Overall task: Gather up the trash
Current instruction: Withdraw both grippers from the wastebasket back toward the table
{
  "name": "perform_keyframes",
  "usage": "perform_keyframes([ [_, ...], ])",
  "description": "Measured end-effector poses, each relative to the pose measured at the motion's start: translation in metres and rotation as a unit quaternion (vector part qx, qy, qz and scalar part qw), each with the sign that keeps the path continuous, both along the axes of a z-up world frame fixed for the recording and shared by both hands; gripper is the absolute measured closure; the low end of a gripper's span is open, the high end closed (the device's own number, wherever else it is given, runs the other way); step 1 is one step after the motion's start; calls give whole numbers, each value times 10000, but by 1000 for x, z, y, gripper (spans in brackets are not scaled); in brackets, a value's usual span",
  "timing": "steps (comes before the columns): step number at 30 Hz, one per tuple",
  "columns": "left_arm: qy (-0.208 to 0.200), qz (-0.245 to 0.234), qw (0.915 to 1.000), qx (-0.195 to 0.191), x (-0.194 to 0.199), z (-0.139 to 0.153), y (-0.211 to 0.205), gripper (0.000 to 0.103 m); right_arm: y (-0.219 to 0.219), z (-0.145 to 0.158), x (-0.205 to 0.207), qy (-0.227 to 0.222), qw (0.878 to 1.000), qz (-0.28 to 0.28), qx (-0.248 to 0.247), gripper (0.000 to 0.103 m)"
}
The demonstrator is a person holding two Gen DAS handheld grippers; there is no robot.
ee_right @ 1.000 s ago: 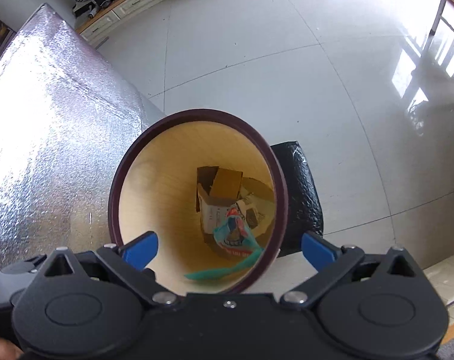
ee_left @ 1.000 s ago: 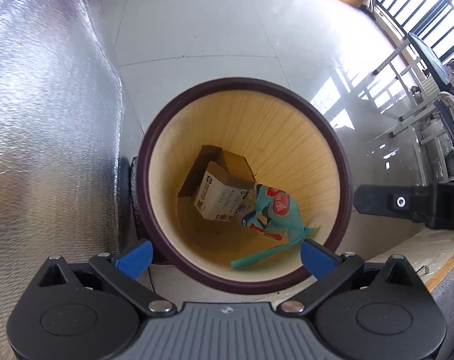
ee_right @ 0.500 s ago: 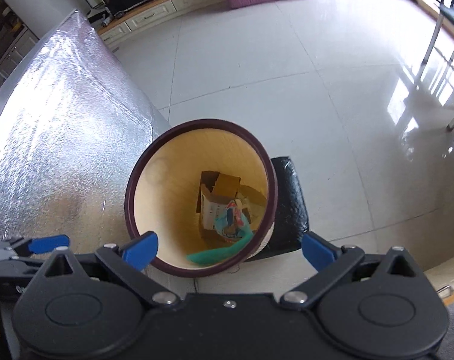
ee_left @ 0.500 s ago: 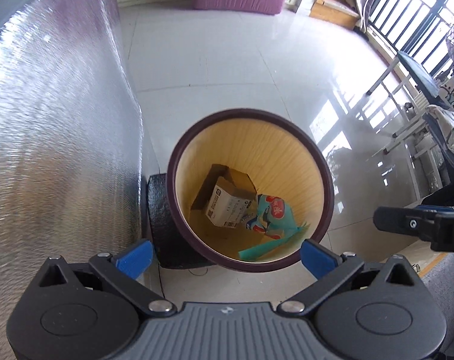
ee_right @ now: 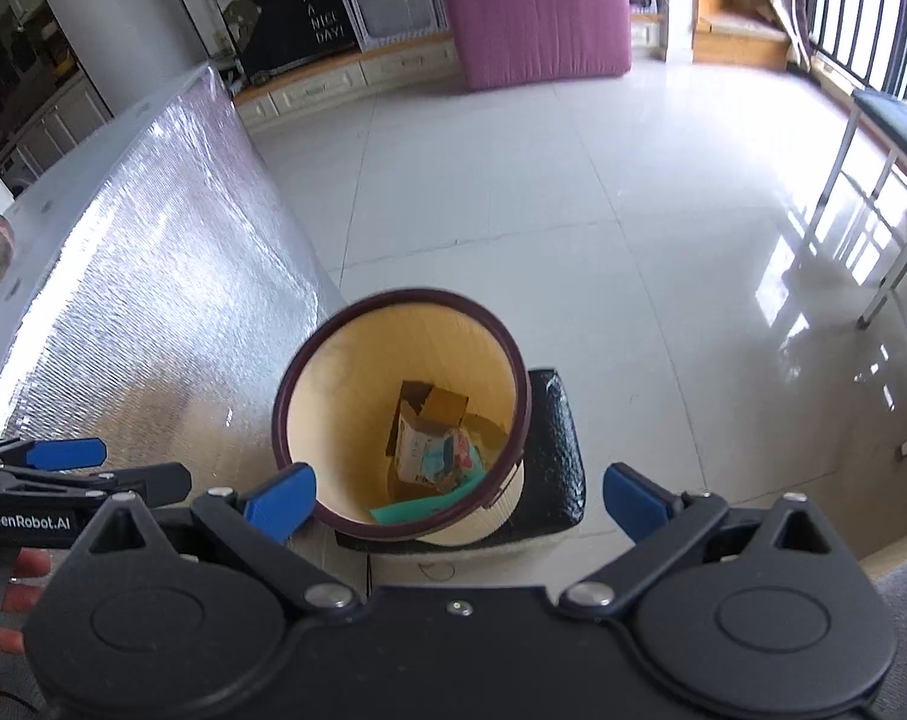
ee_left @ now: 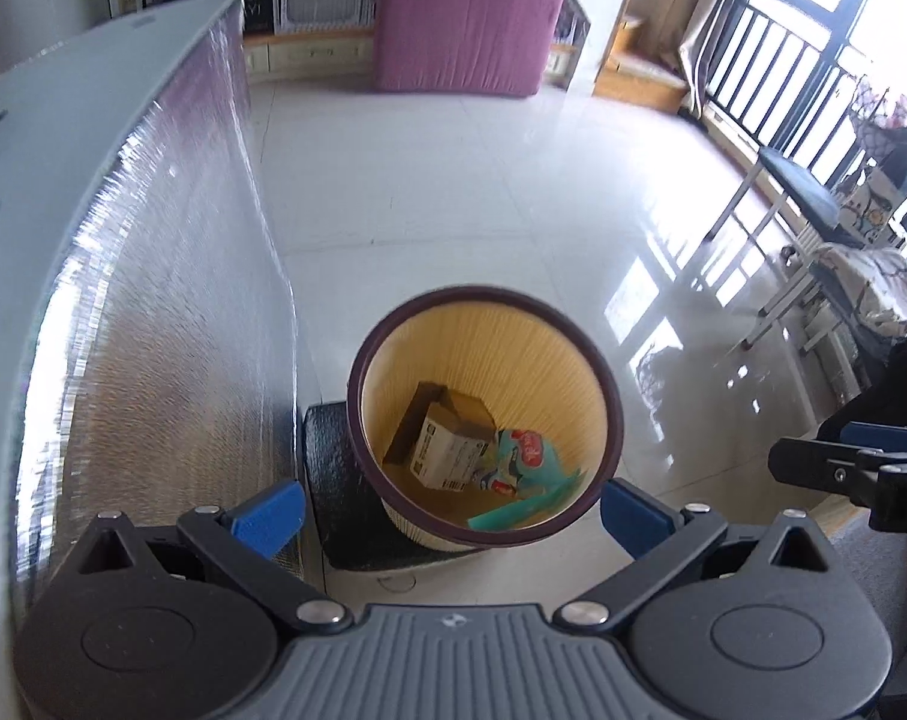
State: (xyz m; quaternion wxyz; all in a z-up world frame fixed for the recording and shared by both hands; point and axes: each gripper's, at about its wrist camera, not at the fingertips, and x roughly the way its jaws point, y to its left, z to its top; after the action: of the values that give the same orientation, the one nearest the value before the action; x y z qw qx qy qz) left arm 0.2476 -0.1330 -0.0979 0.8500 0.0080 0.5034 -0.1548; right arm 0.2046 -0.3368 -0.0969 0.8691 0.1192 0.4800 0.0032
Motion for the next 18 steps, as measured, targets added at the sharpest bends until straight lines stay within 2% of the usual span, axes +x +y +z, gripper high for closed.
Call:
perform_keyframes([
  [10,-743,134,9963,-408,-46,58,32,0,13,51,-47,-900,9959,-114,-62,0],
  [18,-1543,427,9848,-680,-84,105,73,0,43,85,-73,-1651,9861,-91,-187,0],
])
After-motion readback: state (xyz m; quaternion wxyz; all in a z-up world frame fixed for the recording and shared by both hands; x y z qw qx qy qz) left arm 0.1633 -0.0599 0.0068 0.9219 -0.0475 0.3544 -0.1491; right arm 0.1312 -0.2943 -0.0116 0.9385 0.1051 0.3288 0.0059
